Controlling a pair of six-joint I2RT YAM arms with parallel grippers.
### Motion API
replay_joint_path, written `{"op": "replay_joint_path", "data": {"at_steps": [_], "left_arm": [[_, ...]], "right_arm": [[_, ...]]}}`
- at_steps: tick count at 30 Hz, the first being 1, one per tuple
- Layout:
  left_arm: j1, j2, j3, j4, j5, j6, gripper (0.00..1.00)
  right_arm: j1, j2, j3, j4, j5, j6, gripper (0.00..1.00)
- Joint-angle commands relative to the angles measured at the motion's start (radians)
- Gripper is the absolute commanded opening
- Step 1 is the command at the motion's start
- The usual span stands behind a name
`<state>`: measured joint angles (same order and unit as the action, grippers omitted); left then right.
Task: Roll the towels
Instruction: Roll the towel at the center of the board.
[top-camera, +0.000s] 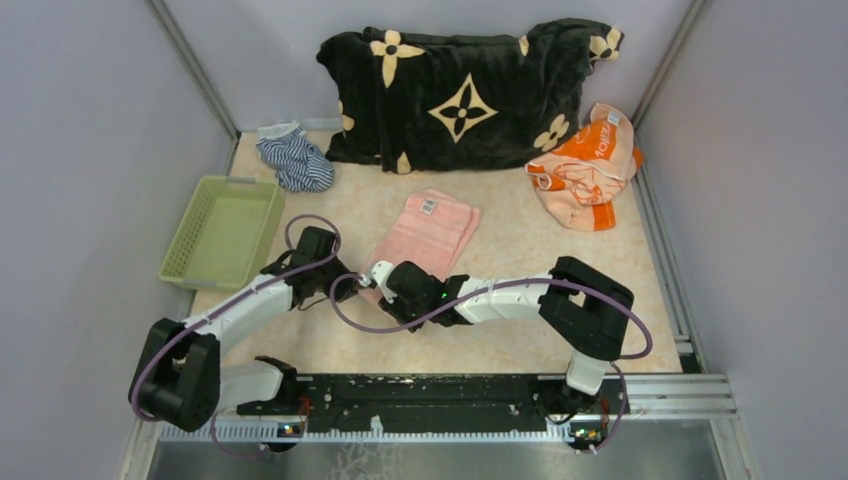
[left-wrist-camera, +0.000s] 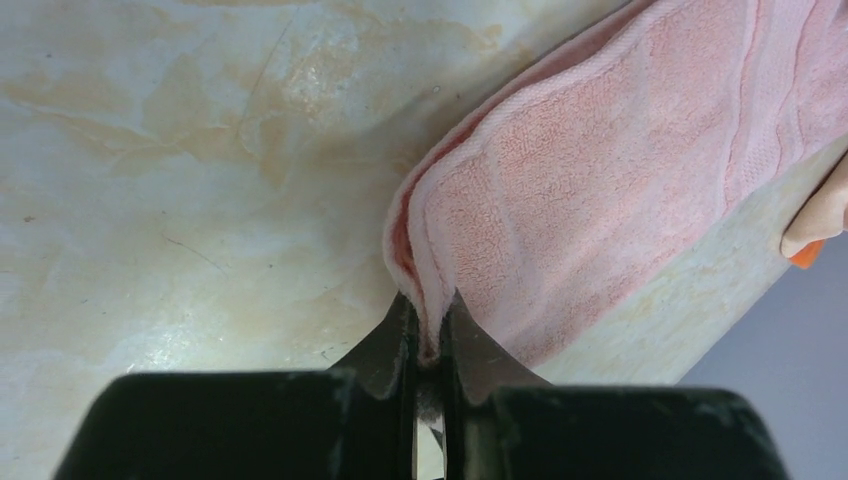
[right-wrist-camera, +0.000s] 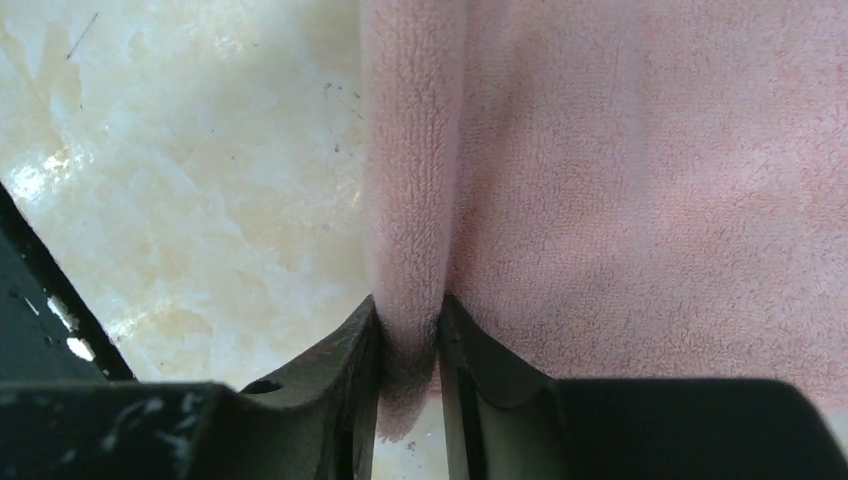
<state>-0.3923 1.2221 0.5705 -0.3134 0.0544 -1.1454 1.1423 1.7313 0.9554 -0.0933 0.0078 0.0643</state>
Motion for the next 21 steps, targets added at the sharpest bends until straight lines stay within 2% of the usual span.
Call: {"op": "replay_joint_path", "data": {"at_steps": [1, 3, 6, 9, 13, 21], "left_arm": [[0.022, -0.025, -0.014, -0.005, 0.013, 0.015, 0.04], [0.031, -0.024, -0.015, -0.007, 0.015, 0.029, 0.05], [0.063, -0.02, -0.011, -0.009, 0.007, 0.068, 0.08], [0.078, -0.007, 0.012, -0.014, -0.013, 0.13, 0.13], [0.088, 0.029, 0.051, -0.024, -0.008, 0.203, 0.25], [0.148, -0.039, 0.021, -0.007, 0.046, 0.256, 0.51]], "right_arm": [[0.008, 0.004, -0.016, -0.022, 0.058, 0.018, 0.21], [0.009, 0.001, -0.005, -0.035, 0.038, 0.025, 0.09], [-0.005, -0.018, 0.01, -0.043, -0.093, 0.033, 0.0], [-0.051, -0.017, 0.034, -0.037, -0.307, 0.075, 0.0], [-0.152, 0.009, 0.025, 0.047, -0.541, 0.197, 0.0], [-0.297, 0.126, 0.016, 0.19, -0.826, 0.403, 0.0]]}}
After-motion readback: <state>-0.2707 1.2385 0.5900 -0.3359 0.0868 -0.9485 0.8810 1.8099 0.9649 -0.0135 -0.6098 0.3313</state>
